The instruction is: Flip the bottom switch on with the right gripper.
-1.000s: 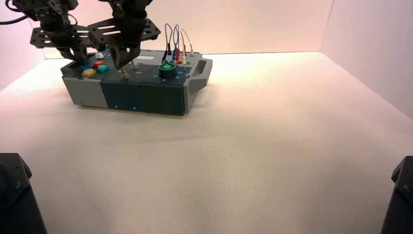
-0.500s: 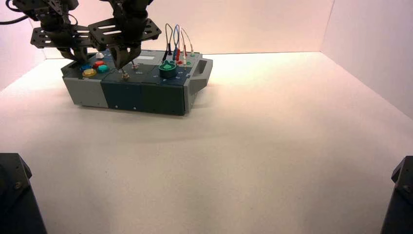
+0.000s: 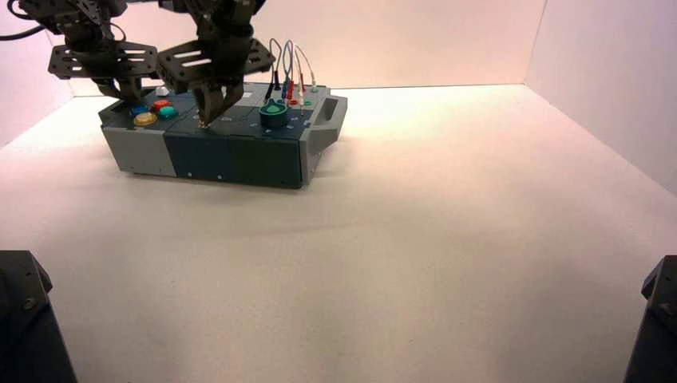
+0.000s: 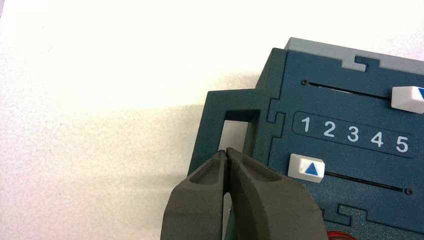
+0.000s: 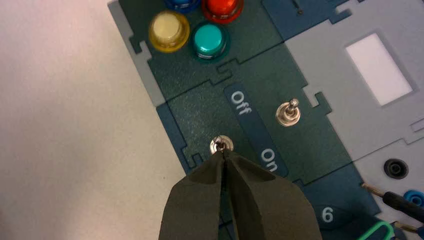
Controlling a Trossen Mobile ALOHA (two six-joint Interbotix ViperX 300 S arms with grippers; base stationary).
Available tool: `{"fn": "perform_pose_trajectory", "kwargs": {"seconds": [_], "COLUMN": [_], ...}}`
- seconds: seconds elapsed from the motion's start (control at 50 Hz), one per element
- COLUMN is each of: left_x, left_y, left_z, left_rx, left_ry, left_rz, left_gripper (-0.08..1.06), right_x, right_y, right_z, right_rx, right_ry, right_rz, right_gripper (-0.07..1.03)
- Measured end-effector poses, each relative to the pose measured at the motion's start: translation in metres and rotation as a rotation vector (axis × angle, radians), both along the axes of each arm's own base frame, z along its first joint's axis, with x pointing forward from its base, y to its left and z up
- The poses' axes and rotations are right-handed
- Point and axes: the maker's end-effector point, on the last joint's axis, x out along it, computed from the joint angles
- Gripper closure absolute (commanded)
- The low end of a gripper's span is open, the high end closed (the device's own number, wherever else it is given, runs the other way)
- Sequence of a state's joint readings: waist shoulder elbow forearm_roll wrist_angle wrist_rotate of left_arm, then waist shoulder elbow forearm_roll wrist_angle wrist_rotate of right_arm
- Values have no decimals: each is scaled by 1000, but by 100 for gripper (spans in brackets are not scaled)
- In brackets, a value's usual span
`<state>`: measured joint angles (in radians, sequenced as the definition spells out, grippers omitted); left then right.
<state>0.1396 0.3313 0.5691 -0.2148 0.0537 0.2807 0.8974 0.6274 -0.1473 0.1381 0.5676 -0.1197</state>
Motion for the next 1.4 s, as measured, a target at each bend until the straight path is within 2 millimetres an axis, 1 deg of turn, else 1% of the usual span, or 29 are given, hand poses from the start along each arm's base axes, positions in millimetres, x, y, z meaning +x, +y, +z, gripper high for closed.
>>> {"fn": "perform_pose_trajectory", "kwargs": {"seconds": [0.08,0.16,0.24,0.3,0.34,0.44,0.48,0.64,0.78,1.1,1.28,1.38,1.4], "left_x": [0,0,0,0,0,0,0,0,1,1,0,1,0], "left_y": [0,0,0,0,0,1,1,1,1,1,1,1,1], "left_z": [0,0,0,0,0,0,0,0,1,1,0,1,0], "left_rx": [0,0,0,0,0,0,0,0,0,0,-1,0,-1], "left_ry": [0,0,0,1,0,-2,0,0,-2,0,1,0,1], "left_rz": [0,0,0,0,0,2,1,1,3,3,3,3,3], "left_gripper": [100,100,100,100,100,100,100,100,100,100,100,100,100], "right_x": [3,8,12,13,13,11,8,-1,-1,-9,-9,-6,-6], "right_y": [2,6,15,19,25,32,38,41,40,32,33,34,34], "right_z": [1,8,22,28,37,44,42,28,28,22,22,21,17], "right_rx": [7,21,45,51,60,63,57,24,20,-29,-31,-31,-35], "right_ry": [-4,-18,-35,-39,-44,-50,-43,-16,-10,42,42,40,43], "right_rz": [-4,-2,2,4,13,30,41,60,58,58,59,58,58], "right_gripper": [98,98,98,98,98,98,98,98,98,98,98,98,98]}}
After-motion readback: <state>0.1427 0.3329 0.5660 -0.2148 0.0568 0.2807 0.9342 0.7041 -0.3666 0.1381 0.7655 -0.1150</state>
